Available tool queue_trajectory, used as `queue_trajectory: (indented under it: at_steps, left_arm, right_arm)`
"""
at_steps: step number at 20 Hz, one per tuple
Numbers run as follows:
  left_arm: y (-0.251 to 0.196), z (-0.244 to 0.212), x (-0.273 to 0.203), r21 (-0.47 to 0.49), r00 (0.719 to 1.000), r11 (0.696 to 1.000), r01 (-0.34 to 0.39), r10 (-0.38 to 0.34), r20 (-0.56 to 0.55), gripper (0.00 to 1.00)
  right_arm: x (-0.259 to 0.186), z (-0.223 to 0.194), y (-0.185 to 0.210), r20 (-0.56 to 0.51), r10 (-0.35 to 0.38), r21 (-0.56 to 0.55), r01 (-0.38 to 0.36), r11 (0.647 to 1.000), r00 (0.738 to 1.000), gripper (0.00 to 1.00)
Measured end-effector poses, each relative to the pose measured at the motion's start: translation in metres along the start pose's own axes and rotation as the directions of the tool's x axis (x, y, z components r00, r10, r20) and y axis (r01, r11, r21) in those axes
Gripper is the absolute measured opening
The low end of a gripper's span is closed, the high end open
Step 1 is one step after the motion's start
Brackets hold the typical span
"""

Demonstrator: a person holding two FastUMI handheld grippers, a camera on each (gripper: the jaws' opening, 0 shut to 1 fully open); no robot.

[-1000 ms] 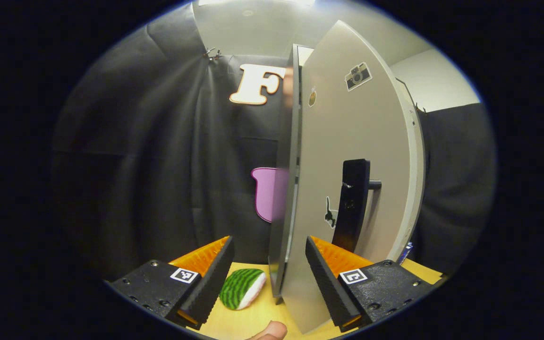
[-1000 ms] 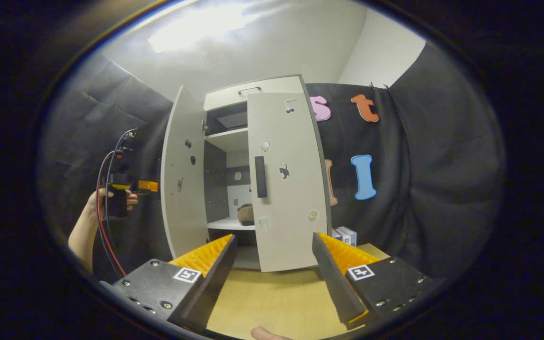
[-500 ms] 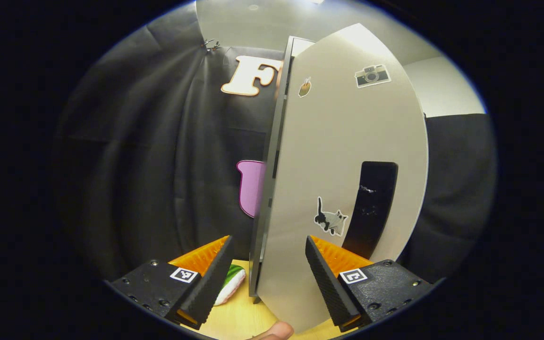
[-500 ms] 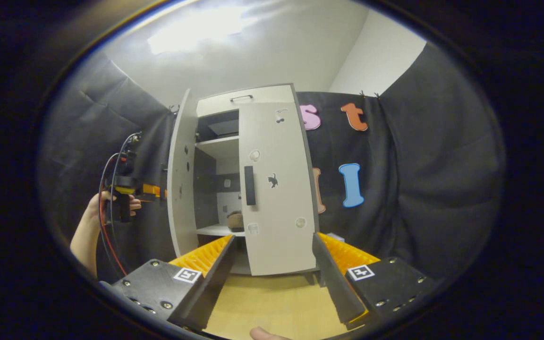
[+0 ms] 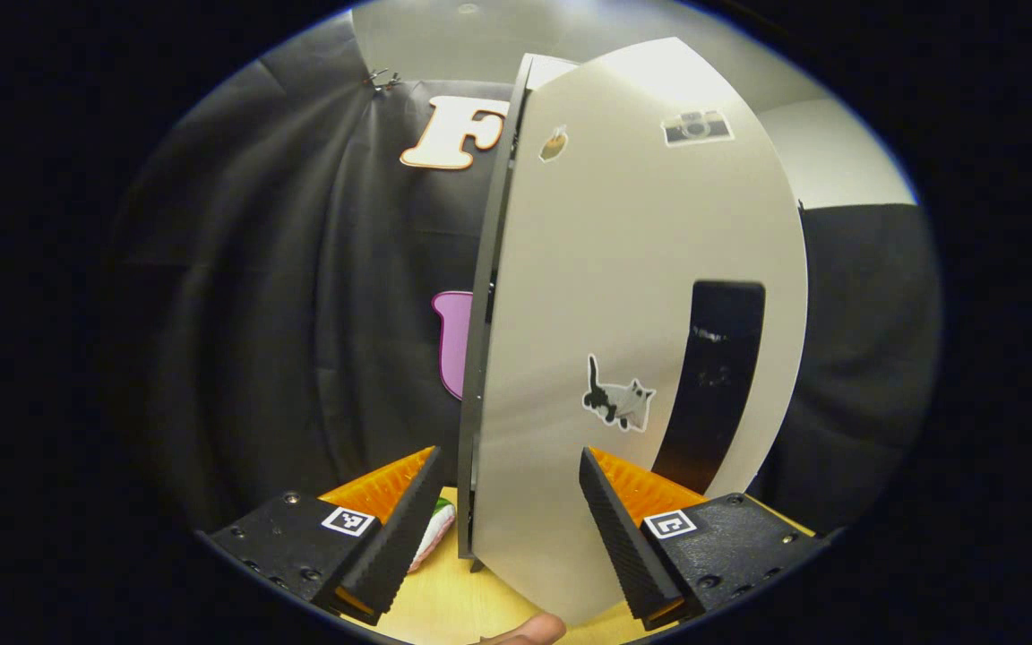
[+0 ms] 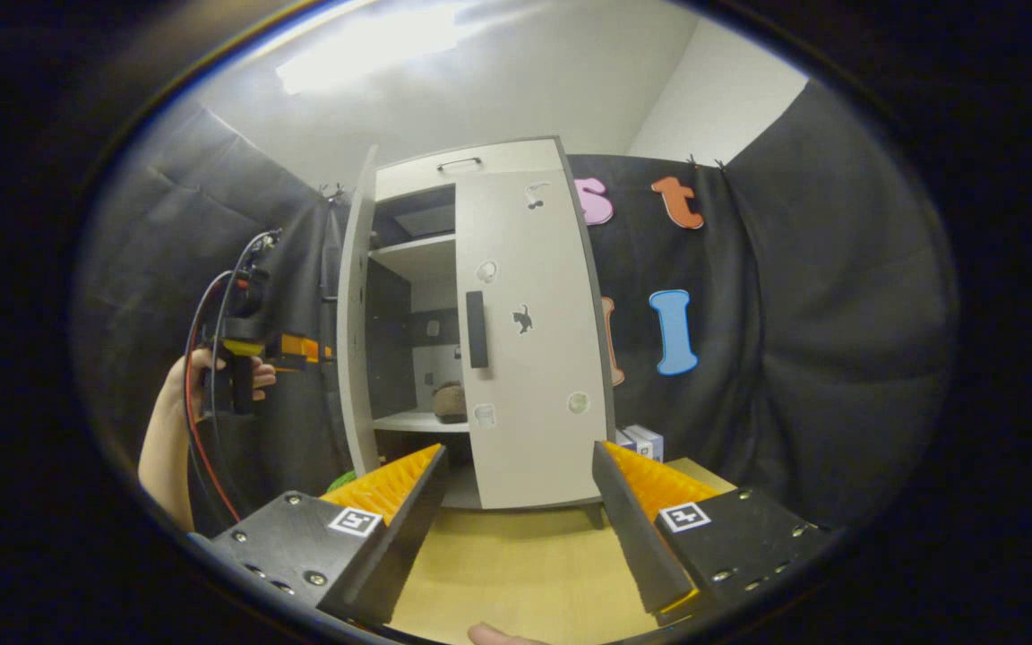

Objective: Grab one shoe with the right hand and put it into the shoe cabinet, grab the other shoe with the left hand and put it into the shoe cabinet; then close the right door with the right hand and the left door with the left hand.

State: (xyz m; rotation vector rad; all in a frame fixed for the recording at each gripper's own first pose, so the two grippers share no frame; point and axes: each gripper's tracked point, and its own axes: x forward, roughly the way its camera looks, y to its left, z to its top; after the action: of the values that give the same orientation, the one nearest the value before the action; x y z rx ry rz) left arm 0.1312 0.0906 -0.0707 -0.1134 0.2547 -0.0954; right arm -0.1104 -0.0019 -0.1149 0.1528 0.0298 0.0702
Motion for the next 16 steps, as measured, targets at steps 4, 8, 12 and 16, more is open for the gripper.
queue_trajectory:
  at_steps: [4, 8, 12, 16]
  left_arm:
    - [-0.019, -0.001, 0.011, 0.014, 1.0, 1.0, 0.022, -0.022, 0.01, 0.94]
    - [-0.033, -0.011, 0.011, 0.035, 1.0, 0.999, 0.018, -0.018, -0.012, 0.96]
    - [-0.038, -0.013, 0.001, 0.046, 1.0, 0.999, -0.008, 0.008, 0.005, 0.97]
    - [-0.042, -0.004, -0.023, 0.039, 0.998, 0.999, -0.016, 0.014, 0.056, 0.97]
  right_arm:
    - [0.0, 0.002, -0.011, 0.009, -0.031, -0.001, 0.031, 1.0, 0.999, 0.97]
    - [-0.001, -0.002, -0.023, -0.002, -0.071, -0.031, 0.071, 0.997, 0.997, 0.97]
    - [-0.001, -0.003, -0.024, -0.011, -0.073, -0.029, 0.073, 0.997, 0.997, 0.94]
    - [-0.002, -0.001, -0.024, -0.01, -0.077, -0.026, 0.076, 0.997, 0.997, 0.97]
